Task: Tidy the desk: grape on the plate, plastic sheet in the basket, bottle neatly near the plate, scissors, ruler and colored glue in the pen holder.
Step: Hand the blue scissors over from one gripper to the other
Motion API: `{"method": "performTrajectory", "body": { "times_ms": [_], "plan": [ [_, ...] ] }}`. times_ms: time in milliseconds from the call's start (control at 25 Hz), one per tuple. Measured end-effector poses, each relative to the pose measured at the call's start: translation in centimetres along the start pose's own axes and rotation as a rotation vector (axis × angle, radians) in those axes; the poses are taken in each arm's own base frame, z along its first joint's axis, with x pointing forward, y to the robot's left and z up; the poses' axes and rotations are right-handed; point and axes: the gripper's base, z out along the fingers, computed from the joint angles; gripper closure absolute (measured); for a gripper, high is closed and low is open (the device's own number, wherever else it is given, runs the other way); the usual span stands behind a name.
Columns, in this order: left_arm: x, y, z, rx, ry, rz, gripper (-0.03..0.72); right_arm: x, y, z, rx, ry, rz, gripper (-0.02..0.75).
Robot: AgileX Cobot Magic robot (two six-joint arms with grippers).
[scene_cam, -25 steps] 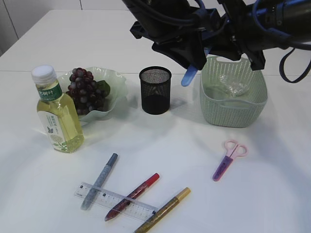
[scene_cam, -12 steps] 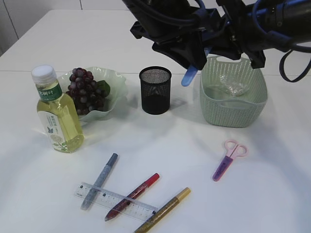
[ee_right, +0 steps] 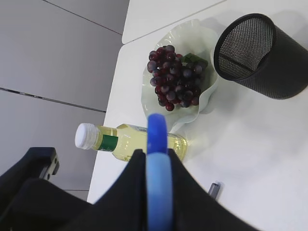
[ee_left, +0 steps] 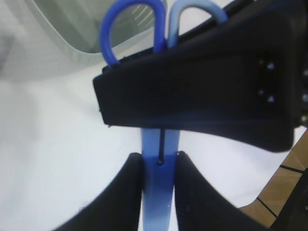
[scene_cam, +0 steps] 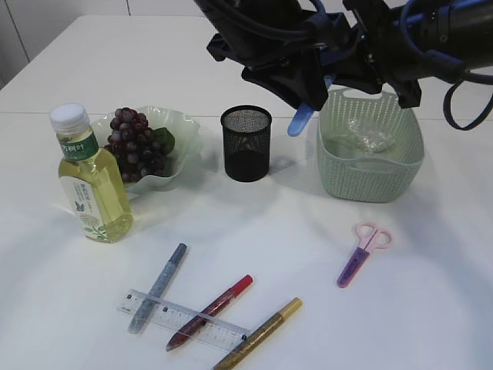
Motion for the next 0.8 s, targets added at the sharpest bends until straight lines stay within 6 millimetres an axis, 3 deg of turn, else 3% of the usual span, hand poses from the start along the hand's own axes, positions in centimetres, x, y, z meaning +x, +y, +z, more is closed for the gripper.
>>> {"method": "performTrajectory", "body": {
  "times_ms": [800],
  "plan": [
    [-0.03, -0.02, 0.00, 0.003, -0.004, -0.001, 0.535, 0.00, 0.00, 0.00, 0.000, 0.000, -0.002, 0.652]
  ]
}}
